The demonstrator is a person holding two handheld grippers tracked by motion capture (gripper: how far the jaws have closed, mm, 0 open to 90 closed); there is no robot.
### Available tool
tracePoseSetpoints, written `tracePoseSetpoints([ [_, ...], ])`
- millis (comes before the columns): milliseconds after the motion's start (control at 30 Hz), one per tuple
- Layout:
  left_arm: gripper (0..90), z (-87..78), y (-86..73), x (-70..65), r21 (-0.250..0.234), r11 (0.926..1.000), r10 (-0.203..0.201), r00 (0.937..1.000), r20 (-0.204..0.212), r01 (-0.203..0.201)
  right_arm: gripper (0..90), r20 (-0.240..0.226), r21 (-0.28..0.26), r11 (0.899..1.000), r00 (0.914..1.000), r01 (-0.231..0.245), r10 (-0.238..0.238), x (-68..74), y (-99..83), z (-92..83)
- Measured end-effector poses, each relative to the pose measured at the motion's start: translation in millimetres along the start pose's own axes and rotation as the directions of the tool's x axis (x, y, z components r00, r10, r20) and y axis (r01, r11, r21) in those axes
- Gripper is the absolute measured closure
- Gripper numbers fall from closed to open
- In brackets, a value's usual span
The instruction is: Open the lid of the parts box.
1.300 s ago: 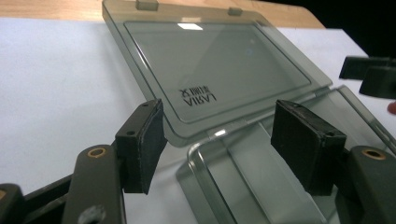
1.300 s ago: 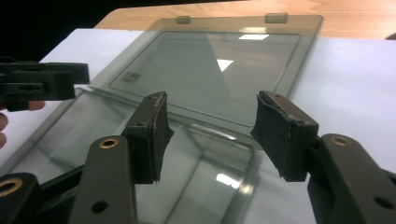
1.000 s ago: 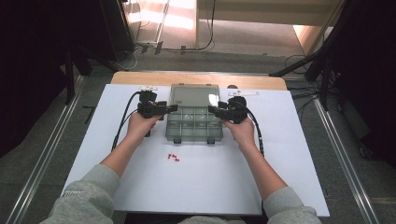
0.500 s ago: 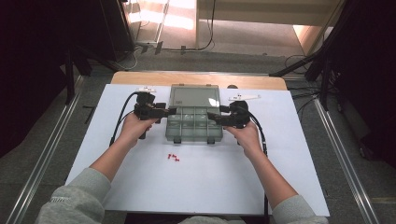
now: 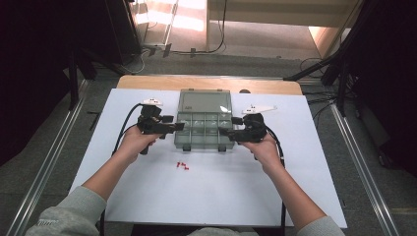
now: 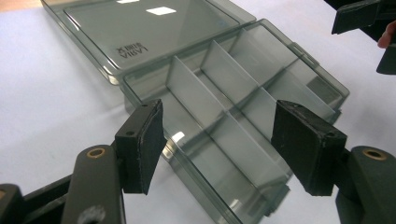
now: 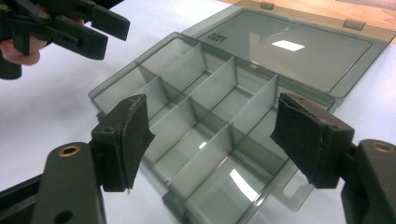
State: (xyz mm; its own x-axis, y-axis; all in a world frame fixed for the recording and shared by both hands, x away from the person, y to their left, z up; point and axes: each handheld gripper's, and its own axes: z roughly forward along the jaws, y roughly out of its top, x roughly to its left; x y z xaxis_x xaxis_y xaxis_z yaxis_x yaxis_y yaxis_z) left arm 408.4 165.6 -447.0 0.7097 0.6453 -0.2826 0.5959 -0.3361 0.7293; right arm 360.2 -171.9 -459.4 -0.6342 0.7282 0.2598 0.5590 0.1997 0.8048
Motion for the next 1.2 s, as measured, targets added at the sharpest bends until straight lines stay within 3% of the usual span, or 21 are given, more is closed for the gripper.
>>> tracePoseSetpoints([
  [167, 34.0, -7.6, -6.2, -6.8, 0.005, 0.9993, 0.037, 0.9992, 0.016, -0.037, 27.9, -0.016, 0.017, 1.0, 0.9998, -0.009, 0.01, 1.4, -7.5, -6.5],
  [300, 33.9, -14.4, -11.3, -12.0, -0.011, 0.9993, 0.037, 0.9988, 0.032, -0.037, 27.8, -0.024, 0.007, 1.0, 0.9997, -0.001, 0.002, 5.0, -10.1, -15.0],
  [667, 33.9, -28.7, -28.7, -27.2, -0.021, 0.9949, 0.1, 0.9944, 0.034, -0.099, 27.8, -0.045, -0.001, 1.0, 0.9989, 0.013, -0.013, 17.0, -23.0, -35.0],
  [800, 33.9, -33.6, -36.5, -28.7, -0.027, 0.9928, 0.118, 0.9921, 0.042, -0.117, 27.7, -0.051, -0.008, 1.0, 0.9984, 0.022, -0.023, 19.6, -26.0, -42.4],
  [900, 33.8, -36.8, -42.6, -28.5, -0.014, 0.9912, 0.132, 0.991, 0.024, -0.131, 27.1, -0.056, -0.009, 1.0, 0.9981, 0.026, -0.027, 21.6, -29.4, -46.1],
  [1100, 33.7, -44.7, -52.7, -31.5, -0.023, 0.9908, 0.134, 0.9905, 0.032, -0.133, 27.0, -0.06, -0.02, 0.999, 0.9974, 0.037, -0.038, 27.1, -37.0, -51.3],
  [1167, 23.4, -45.7, -54.5, -32.7, -0.02, 0.9905, 0.137, 0.9894, 0.05, -0.136, 26.9, -0.066, -0.023, 0.999, 0.9969, 0.041, -0.042, 29.1, -38.9, -51.8],
  [1200, 23.5, -46.7, -56.2, -33.7, -0.02, 0.9897, 0.143, 0.9885, 0.051, -0.142, 26.1, -0.067, -0.025, 0.999, 0.9968, 0.042, -0.043, 30.0, -39.4, -52.0],
])
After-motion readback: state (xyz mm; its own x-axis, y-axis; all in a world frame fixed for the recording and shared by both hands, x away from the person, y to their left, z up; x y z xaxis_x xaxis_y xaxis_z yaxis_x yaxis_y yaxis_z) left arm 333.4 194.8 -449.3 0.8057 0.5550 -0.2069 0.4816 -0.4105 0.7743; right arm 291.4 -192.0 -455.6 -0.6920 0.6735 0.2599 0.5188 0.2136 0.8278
